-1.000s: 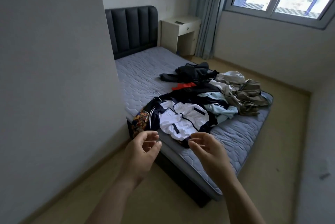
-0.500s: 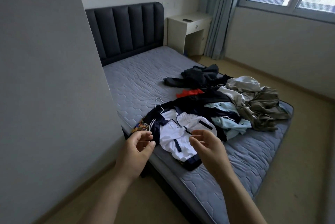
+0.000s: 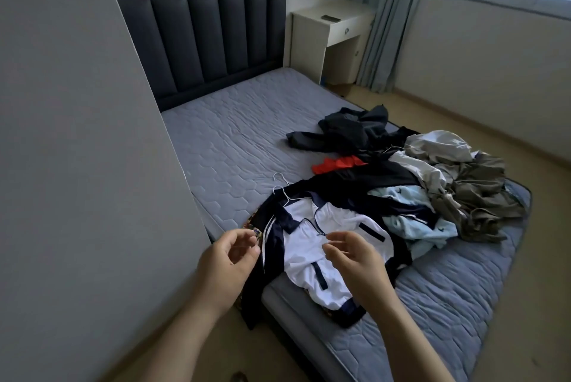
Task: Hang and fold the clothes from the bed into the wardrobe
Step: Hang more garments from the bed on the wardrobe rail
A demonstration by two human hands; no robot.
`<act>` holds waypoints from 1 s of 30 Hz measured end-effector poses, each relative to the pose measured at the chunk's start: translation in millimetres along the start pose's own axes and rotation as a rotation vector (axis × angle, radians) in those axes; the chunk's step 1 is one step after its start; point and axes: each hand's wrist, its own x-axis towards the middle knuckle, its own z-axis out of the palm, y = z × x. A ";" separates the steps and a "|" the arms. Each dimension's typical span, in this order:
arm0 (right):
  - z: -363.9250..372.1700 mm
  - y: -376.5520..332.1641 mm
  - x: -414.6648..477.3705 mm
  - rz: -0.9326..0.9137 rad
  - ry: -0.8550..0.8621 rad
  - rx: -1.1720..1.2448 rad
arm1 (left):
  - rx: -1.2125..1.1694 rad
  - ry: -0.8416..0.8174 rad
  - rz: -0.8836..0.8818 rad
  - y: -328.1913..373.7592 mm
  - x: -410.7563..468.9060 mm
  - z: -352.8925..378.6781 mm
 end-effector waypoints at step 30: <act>96.7 96.3 324.2 0.360 0.005 -0.083 | 0.363 -0.250 -0.180 -153.7 359.5 66.9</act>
